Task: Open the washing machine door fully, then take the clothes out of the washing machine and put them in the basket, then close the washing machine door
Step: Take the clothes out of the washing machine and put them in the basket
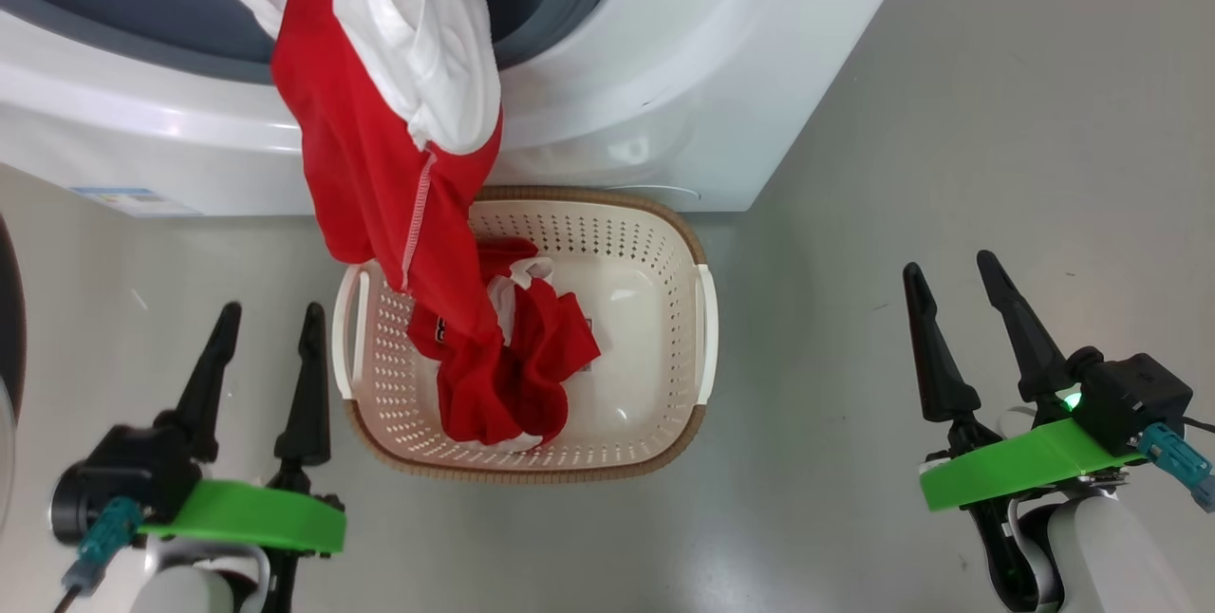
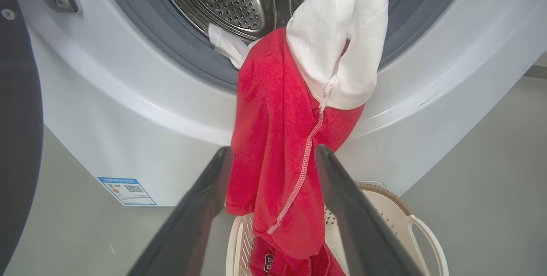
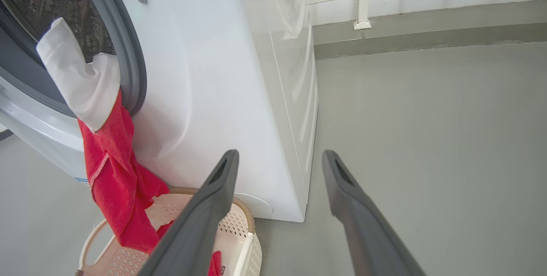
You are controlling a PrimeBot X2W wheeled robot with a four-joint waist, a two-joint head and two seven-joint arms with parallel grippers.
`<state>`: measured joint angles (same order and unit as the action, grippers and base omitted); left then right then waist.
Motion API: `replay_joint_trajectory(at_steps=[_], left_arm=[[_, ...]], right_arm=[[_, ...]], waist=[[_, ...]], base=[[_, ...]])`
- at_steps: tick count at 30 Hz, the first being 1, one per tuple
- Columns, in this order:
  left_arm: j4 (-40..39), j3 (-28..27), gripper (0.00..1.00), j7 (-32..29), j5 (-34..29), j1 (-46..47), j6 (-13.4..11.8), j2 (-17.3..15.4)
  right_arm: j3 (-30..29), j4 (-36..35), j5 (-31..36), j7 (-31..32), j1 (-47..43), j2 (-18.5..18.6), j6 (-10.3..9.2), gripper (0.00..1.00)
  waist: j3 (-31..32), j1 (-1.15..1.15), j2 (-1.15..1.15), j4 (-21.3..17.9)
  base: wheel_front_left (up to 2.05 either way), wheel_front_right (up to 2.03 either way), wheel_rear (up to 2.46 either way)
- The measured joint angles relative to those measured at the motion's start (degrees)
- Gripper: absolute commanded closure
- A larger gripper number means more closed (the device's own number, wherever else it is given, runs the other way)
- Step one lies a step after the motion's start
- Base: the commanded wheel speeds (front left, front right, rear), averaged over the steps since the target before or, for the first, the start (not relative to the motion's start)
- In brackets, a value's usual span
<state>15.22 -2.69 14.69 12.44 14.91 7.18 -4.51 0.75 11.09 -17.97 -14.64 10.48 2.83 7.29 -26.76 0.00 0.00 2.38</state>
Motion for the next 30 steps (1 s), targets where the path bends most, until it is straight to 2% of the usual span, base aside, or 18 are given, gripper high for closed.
replay_joint_trajectory(at_steps=[15, 20, 30], left_arm=[[-1.1, -0.4, 0.00, 0.0, -0.3, -1.2, 0.0, 0.9], [-1.2, 1.3, 0.00, 0.0, -0.1, -0.4, 0.0, 0.9], [5.0, 8.1, 0.00, 0.0, 2.1, 13.5, 0.0, 0.9]], right_arm=[[0.0, -0.1, 0.0, 0.0, -1.1, 0.0, 0.00, 0.00], [-0.1, -0.2, -0.1, 0.0, -1.1, 0.0, 0.00, 0.00], [-0.1, -0.2, -0.1, 0.0, -0.6, 0.0, 0.00, 0.00]], waist=[[0.5, 0.00, 0.00, -0.5], [0.1, 0.00, 0.00, -0.4], [-1.8, 0.00, 0.00, 0.3]], base=[[0.00, 0.00, 0.00], [0.00, 0.00, 0.00], [0.00, 0.00, 0.00]])
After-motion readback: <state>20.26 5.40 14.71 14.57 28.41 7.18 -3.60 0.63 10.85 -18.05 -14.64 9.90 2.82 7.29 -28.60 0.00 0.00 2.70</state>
